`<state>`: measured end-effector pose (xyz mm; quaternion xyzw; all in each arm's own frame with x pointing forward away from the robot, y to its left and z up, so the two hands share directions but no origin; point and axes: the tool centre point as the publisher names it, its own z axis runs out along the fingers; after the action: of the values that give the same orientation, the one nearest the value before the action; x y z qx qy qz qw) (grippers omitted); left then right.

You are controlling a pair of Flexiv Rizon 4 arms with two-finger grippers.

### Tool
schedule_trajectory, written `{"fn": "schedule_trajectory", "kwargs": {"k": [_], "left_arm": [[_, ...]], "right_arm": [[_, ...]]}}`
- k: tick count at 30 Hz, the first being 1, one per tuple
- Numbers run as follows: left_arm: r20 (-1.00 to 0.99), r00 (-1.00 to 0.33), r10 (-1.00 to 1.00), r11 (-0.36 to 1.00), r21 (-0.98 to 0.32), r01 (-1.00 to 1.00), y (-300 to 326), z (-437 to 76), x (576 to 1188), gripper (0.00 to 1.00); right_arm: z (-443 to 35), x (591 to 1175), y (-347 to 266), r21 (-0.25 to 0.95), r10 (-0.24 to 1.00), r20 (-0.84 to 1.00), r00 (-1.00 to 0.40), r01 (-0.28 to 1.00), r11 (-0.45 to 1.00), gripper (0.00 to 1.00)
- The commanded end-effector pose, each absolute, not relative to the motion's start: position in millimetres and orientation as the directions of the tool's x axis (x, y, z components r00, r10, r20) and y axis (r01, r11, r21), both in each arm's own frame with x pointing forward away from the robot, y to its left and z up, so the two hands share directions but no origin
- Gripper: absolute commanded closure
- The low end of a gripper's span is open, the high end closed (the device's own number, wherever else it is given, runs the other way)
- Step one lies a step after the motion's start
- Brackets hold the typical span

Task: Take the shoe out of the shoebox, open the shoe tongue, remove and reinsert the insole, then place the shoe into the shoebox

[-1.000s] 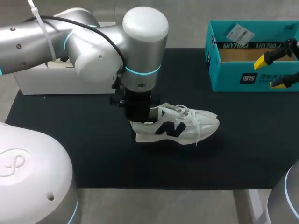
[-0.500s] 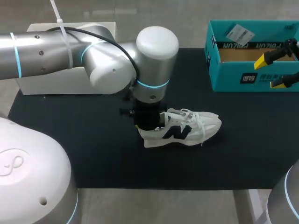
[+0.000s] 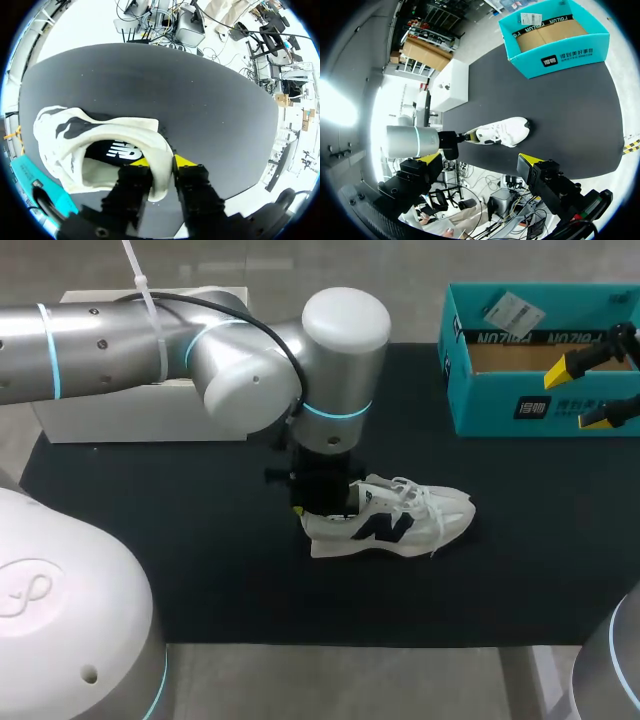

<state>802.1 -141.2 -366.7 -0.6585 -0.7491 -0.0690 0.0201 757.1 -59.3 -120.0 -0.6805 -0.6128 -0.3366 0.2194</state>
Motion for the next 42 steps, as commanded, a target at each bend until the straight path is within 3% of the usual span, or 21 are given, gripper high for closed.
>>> {"fn": "schedule_trajectory", "kwargs": {"k": [1,10,21,26,33,37,42], "left_arm": [[0.098,-0.102,0.99,0.095,0.07,0.993,-141,-358,794,0.0],[-0.086,-0.167,0.982,0.17,0.032,0.985,-140,-309,791,0.0],[-0.388,-0.515,0.764,0.42,-0.307,0.854,-102,-268,799,0.0],[-0.417,-0.622,0.663,0.426,-0.473,0.772,-86,-262,801,0.0],[-0.432,-0.713,0.552,0.425,-0.59,0.686,-67,-248,799,0.0],[-0.442,-0.646,0.623,0.323,-0.606,0.727,-66,-239,796,0.0],[-0.442,-0.646,0.623,0.323,-0.606,0.727,-66,-239,796,0.0]], "right_arm": [[-120,758,-58,0.112,0.688,0.725,0.025,0.982,-0.153,0.0],[-120,758,-58,0.112,0.688,0.725,0.025,0.982,-0.153,0.0],[-120,758,-58,0.112,0.688,0.725,0.025,0.982,-0.153,0.0],[-120,758,-58,0.112,0.688,0.725,0.025,0.982,-0.153,0.0],[-120,758,-58,0.112,0.688,0.725,0.025,0.982,-0.153,0.0],[-120,758,-58,0.112,0.688,0.725,0.025,0.982,-0.153,0.0],[-120,758,-58,0.112,0.688,0.725,0.025,0.982,-0.153,0.0]]}}
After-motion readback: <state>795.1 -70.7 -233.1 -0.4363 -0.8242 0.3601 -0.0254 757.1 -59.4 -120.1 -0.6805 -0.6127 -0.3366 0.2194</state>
